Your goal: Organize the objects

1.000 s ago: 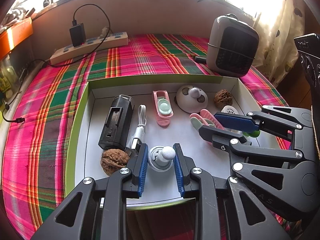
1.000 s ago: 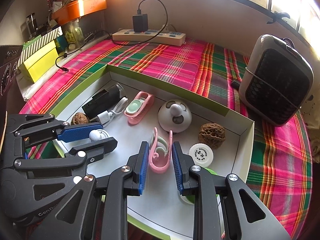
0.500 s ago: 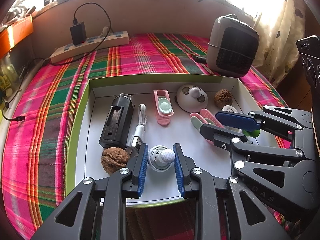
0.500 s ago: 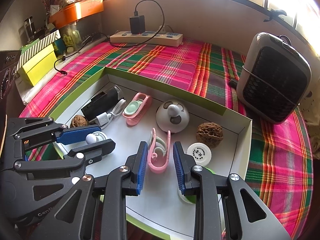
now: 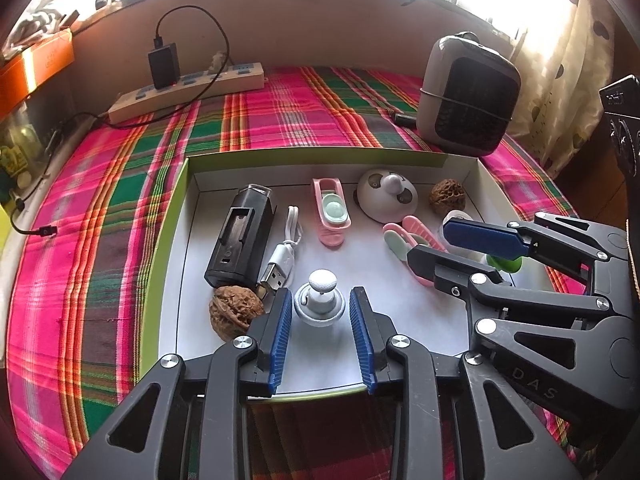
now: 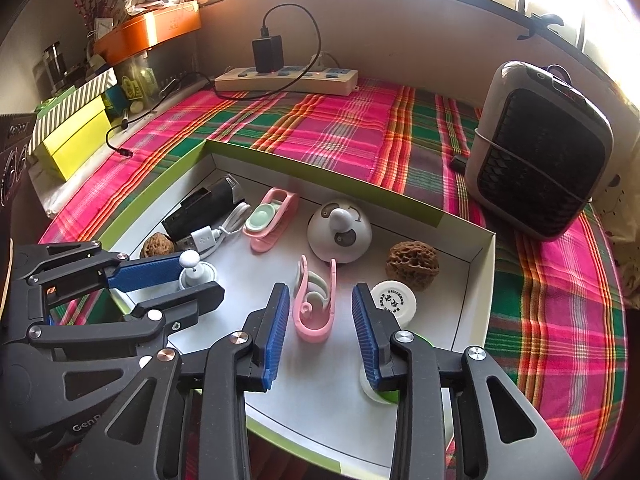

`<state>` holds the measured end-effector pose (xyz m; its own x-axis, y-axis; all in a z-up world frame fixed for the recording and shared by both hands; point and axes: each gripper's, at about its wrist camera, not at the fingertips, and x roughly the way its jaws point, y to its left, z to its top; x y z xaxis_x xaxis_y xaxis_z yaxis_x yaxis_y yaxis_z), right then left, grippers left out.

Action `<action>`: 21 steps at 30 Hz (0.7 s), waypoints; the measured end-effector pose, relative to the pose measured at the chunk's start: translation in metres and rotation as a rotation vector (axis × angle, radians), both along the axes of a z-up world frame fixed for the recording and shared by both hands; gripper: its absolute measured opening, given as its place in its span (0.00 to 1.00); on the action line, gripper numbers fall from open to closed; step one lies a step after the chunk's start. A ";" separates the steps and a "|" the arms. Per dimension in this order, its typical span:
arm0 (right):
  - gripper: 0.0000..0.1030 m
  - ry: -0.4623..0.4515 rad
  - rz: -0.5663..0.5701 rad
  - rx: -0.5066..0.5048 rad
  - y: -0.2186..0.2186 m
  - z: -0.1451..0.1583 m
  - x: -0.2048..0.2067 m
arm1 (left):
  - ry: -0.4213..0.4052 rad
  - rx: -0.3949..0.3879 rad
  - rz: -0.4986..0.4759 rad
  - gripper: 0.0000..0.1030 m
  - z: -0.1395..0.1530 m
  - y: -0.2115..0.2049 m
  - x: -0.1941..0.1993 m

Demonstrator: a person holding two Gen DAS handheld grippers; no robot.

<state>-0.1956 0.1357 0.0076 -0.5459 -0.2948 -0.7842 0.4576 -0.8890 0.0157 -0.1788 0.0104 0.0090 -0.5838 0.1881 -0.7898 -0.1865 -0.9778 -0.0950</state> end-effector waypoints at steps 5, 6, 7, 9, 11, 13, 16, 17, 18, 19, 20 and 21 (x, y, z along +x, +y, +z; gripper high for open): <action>0.33 0.012 -0.023 -0.017 0.004 0.004 0.007 | 0.010 0.002 0.007 0.27 0.005 -0.001 0.008; 0.33 0.014 -0.029 -0.023 0.005 0.005 0.008 | 0.018 0.001 0.013 0.27 0.007 -0.002 0.011; 0.33 0.016 -0.033 -0.029 0.006 0.006 0.010 | 0.019 0.003 0.013 0.27 0.008 -0.001 0.012; 0.33 0.022 -0.043 -0.046 0.008 0.009 0.015 | 0.022 0.010 0.023 0.27 0.011 -0.002 0.016; 0.34 0.026 -0.050 -0.056 0.009 0.011 0.019 | 0.028 0.008 0.026 0.27 0.014 -0.002 0.020; 0.34 0.033 -0.055 -0.063 0.011 0.014 0.024 | 0.038 0.006 0.032 0.27 0.017 -0.003 0.024; 0.34 0.048 -0.064 -0.064 0.013 0.017 0.032 | 0.052 0.017 0.042 0.28 0.022 -0.004 0.033; 0.34 0.053 -0.069 -0.065 0.013 0.019 0.035 | 0.057 0.014 0.047 0.28 0.023 -0.004 0.036; 0.34 0.056 -0.072 -0.068 0.014 0.020 0.038 | 0.062 0.008 0.049 0.28 0.023 -0.004 0.039; 0.34 0.059 -0.074 -0.071 0.016 0.021 0.041 | 0.067 0.003 0.051 0.28 0.024 -0.003 0.041; 0.34 0.061 -0.077 -0.074 0.017 0.021 0.044 | 0.074 -0.002 0.055 0.28 0.025 -0.003 0.044; 0.34 0.063 -0.079 -0.077 0.018 0.022 0.047 | 0.081 -0.005 0.061 0.28 0.027 -0.003 0.047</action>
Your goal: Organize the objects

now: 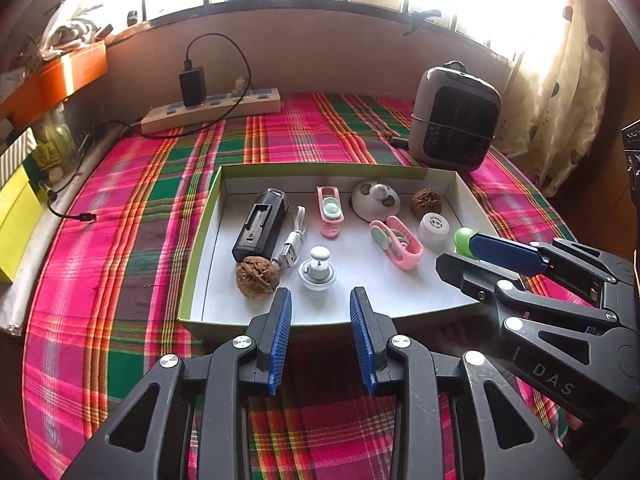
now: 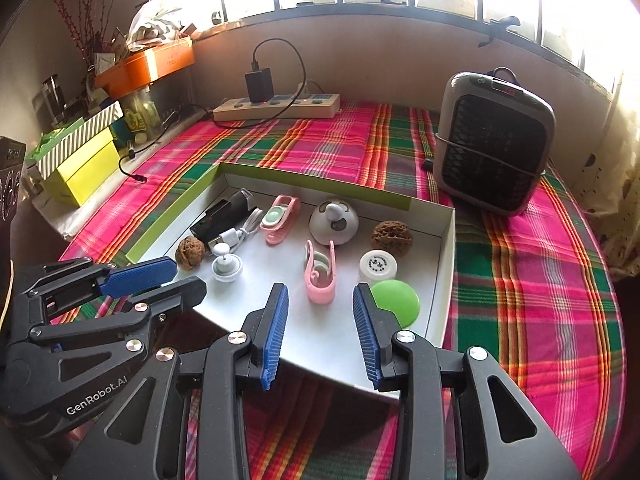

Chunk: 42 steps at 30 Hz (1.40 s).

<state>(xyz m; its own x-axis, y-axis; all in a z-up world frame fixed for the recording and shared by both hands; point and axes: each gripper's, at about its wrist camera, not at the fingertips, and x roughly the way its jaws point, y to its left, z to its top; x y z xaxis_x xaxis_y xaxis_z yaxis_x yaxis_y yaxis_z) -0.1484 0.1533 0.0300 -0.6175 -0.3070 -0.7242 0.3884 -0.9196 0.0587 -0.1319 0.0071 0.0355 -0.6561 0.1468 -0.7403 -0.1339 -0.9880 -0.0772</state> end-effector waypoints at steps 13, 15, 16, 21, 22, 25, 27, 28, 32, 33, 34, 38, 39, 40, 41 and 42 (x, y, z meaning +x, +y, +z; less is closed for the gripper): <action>0.44 0.048 -0.025 -0.009 0.009 0.012 0.035 | 0.030 0.007 0.032 0.28 0.008 -0.005 0.033; 0.44 0.057 -0.028 -0.014 0.010 0.013 0.041 | 0.026 0.005 0.042 0.28 0.006 -0.007 0.038; 0.44 0.062 -0.029 -0.015 0.011 0.014 0.044 | 0.027 -0.004 0.054 0.28 0.006 -0.008 0.041; 0.44 0.060 -0.058 -0.020 0.017 0.009 0.060 | -0.006 -0.024 0.092 0.28 -0.007 -0.015 0.055; 0.44 0.058 -0.063 -0.016 0.017 0.007 0.062 | -0.012 -0.025 0.094 0.28 -0.010 -0.015 0.057; 0.44 0.035 -0.075 0.008 0.018 -0.003 0.069 | -0.030 -0.036 0.100 0.28 -0.018 -0.014 0.064; 0.44 0.023 -0.084 0.019 0.020 -0.008 0.074 | -0.040 -0.032 0.098 0.28 -0.023 -0.015 0.068; 0.44 0.015 -0.089 0.021 0.021 -0.010 0.076 | -0.043 -0.034 0.097 0.28 -0.024 -0.014 0.069; 0.44 -0.008 -0.120 0.026 0.028 -0.018 0.081 | -0.052 -0.055 0.104 0.28 -0.032 -0.014 0.076; 0.44 -0.011 -0.127 0.025 0.030 -0.020 0.082 | -0.054 -0.057 0.108 0.28 -0.034 -0.014 0.077; 0.44 -0.015 -0.132 0.025 0.031 -0.021 0.082 | -0.058 -0.058 0.111 0.28 -0.035 -0.015 0.078; 0.44 -0.028 -0.161 0.028 0.037 -0.025 0.084 | -0.044 -0.057 0.126 0.28 -0.036 -0.015 0.081; 0.44 -0.032 -0.164 0.028 0.038 -0.026 0.085 | -0.045 -0.055 0.128 0.28 -0.036 -0.016 0.081; 0.44 -0.033 -0.167 0.029 0.039 -0.026 0.086 | -0.049 -0.057 0.131 0.28 -0.037 -0.016 0.081; 0.44 -0.034 -0.173 0.032 0.041 -0.027 0.086 | -0.045 -0.062 0.131 0.28 -0.037 -0.015 0.081; 0.44 -0.034 -0.179 0.034 0.042 -0.028 0.086 | -0.044 -0.064 0.131 0.28 -0.037 -0.014 0.081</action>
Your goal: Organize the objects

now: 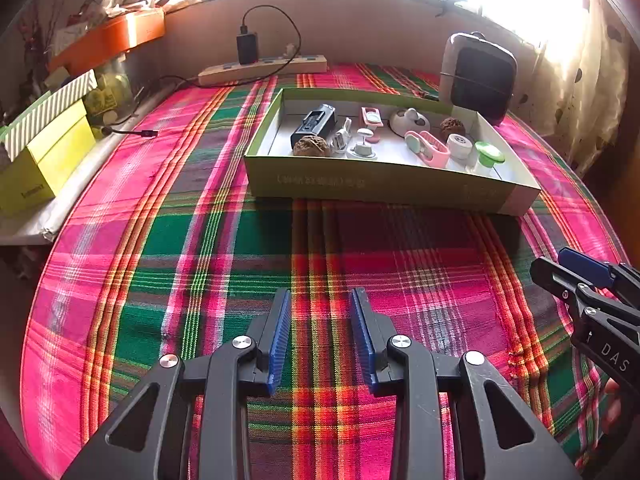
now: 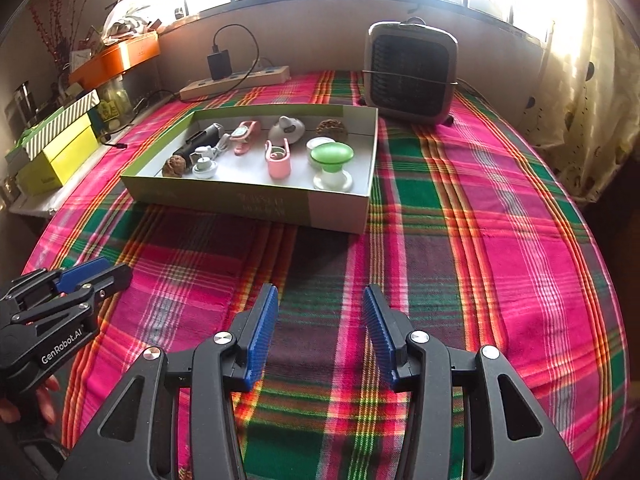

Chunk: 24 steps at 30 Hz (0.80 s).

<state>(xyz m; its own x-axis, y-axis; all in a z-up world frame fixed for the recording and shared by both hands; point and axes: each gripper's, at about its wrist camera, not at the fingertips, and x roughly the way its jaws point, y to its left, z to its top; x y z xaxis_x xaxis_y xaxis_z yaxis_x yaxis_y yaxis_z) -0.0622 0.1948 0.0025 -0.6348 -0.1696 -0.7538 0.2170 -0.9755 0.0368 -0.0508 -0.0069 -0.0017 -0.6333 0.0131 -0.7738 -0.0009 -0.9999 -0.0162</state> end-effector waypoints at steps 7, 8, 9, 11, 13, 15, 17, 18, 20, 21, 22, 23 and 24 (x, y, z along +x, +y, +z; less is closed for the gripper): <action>0.45 -0.024 -0.027 0.006 0.008 -0.009 0.001 | 0.016 0.008 0.021 0.31 -0.001 0.002 0.001; 0.47 -0.024 -0.026 0.006 0.008 -0.009 0.002 | 0.019 0.005 0.023 0.31 -0.001 0.003 0.001; 0.51 -0.024 -0.024 0.007 0.009 -0.010 0.003 | 0.020 0.003 0.024 0.31 -0.001 0.004 0.001; 0.57 -0.025 -0.022 0.012 0.008 -0.011 0.004 | 0.019 0.007 0.023 0.31 -0.002 0.003 0.002; 0.58 -0.020 -0.023 0.029 0.006 -0.011 0.005 | 0.019 0.005 0.023 0.31 -0.002 0.004 0.002; 0.58 -0.016 -0.025 0.042 0.004 -0.012 0.007 | 0.019 0.003 0.023 0.31 -0.002 0.003 0.002; 0.59 -0.014 -0.030 0.039 0.005 -0.012 0.007 | 0.019 0.003 0.023 0.31 -0.002 0.004 0.002; 0.59 -0.013 -0.030 0.039 0.005 -0.012 0.007 | 0.020 0.003 0.024 0.31 -0.002 0.004 0.002; 0.59 -0.011 -0.032 0.041 0.005 -0.012 0.008 | 0.020 0.002 0.024 0.32 -0.002 0.004 0.002; 0.59 -0.010 -0.033 0.042 0.005 -0.012 0.008 | 0.019 0.000 0.024 0.32 -0.002 0.004 0.002; 0.59 -0.010 -0.033 0.042 0.005 -0.012 0.008 | 0.020 -0.003 0.024 0.32 -0.002 0.004 0.002; 0.59 -0.010 -0.033 0.042 0.004 -0.012 0.008 | 0.019 -0.003 0.024 0.32 -0.002 0.004 0.002; 0.59 -0.010 -0.033 0.043 0.004 -0.012 0.008 | 0.019 -0.001 0.024 0.32 -0.002 0.004 0.002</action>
